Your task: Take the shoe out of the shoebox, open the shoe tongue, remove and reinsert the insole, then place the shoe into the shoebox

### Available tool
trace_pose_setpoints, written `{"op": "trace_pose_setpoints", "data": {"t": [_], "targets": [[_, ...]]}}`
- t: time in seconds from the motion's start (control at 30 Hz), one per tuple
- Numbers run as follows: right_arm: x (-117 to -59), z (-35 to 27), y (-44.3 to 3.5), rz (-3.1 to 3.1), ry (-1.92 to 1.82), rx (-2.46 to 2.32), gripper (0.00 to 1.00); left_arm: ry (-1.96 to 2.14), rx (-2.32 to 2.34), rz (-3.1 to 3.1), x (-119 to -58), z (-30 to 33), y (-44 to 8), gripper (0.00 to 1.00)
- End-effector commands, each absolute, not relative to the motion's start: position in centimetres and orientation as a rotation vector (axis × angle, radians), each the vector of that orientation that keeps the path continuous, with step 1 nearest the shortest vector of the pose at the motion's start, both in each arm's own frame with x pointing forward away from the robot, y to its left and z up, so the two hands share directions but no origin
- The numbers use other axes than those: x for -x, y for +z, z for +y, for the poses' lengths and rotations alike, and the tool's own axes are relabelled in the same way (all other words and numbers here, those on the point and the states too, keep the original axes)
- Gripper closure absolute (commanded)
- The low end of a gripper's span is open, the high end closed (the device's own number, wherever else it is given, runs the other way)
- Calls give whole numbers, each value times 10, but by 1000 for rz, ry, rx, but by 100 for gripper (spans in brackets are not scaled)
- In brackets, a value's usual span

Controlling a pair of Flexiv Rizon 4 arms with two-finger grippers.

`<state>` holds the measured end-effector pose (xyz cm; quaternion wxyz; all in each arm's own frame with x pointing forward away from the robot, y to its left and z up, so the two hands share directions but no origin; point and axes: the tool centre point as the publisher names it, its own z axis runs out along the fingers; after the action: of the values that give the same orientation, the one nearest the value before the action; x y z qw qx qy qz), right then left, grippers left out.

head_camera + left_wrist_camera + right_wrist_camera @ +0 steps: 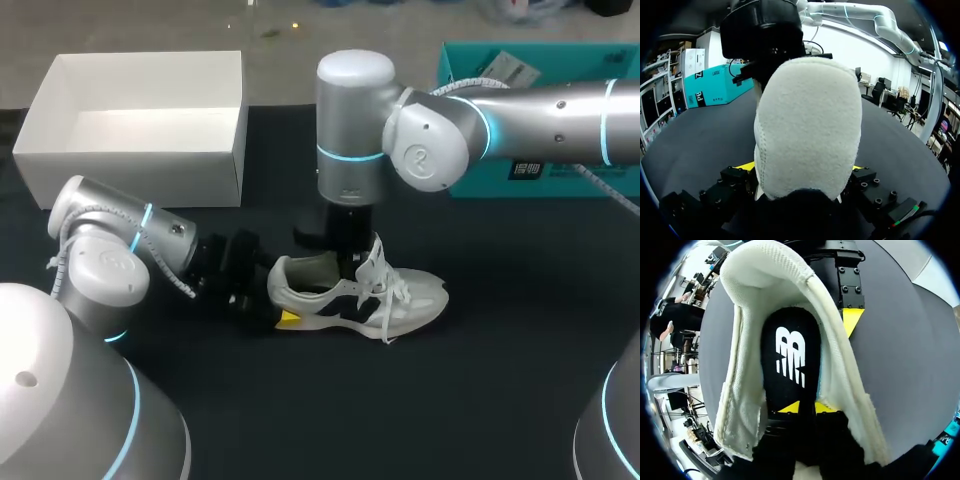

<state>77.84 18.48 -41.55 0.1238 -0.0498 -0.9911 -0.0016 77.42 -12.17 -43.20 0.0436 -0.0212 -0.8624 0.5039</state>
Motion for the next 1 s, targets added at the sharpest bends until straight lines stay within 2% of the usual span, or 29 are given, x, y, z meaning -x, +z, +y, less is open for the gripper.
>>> {"op": "trace_pose_setpoints", "data": {"t": [0.03, 0.33, 1.0], "targets": [[-757, 188, -491, -2880, 21, 158, 100, 1539, 62, -2640, -775, -120, -436, 100], [-763, 184, -477, -2900, 9, 185, 100, 1539, 62, -2640, -775, -120, -436, 100], [-771, 196, -386, -2968, -154, 156, 100, 1539, 62, -2640, -775, -120, -436, 100]]}}
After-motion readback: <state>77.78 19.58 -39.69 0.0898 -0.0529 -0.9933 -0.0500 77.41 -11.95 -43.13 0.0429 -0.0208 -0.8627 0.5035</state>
